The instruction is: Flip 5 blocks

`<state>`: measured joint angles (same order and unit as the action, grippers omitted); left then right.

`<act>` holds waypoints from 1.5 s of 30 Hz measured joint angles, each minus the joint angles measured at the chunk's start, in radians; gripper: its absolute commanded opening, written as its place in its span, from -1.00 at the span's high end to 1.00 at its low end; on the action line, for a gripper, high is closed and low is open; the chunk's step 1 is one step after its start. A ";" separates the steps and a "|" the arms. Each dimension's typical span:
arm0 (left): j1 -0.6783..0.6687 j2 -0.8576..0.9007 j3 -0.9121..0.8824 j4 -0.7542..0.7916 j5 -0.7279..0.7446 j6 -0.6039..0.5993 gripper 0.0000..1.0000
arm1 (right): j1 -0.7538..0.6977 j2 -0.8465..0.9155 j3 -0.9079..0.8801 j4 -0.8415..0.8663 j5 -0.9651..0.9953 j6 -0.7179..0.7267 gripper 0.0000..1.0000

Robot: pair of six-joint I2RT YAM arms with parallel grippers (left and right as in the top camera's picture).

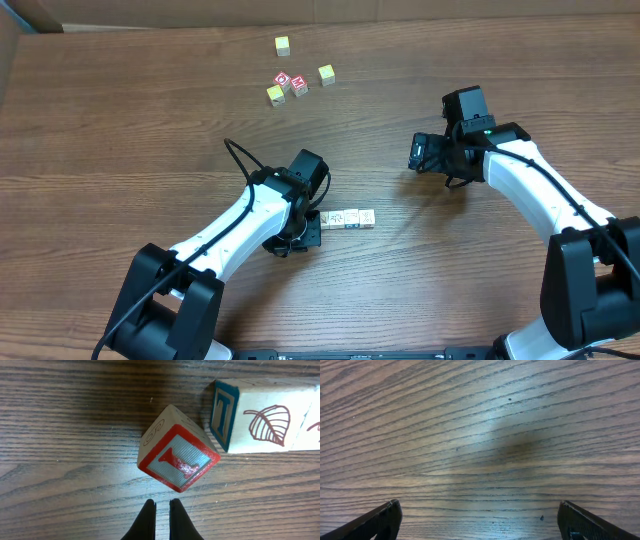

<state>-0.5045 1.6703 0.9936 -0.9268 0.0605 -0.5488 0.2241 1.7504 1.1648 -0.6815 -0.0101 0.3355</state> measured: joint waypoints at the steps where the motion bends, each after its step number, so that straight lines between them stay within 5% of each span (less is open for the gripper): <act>1: 0.000 0.000 0.000 0.000 0.000 0.000 0.91 | 0.000 0.000 0.000 0.000 0.000 0.000 -1.00; 45: 0.000 0.000 -0.053 0.143 -0.027 0.000 0.92 | 0.000 0.000 0.000 0.000 0.000 0.000 -1.00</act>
<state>-0.5045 1.6703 0.9409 -0.7837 0.0330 -0.5488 0.2241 1.7504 1.1648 -0.6819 -0.0105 0.3359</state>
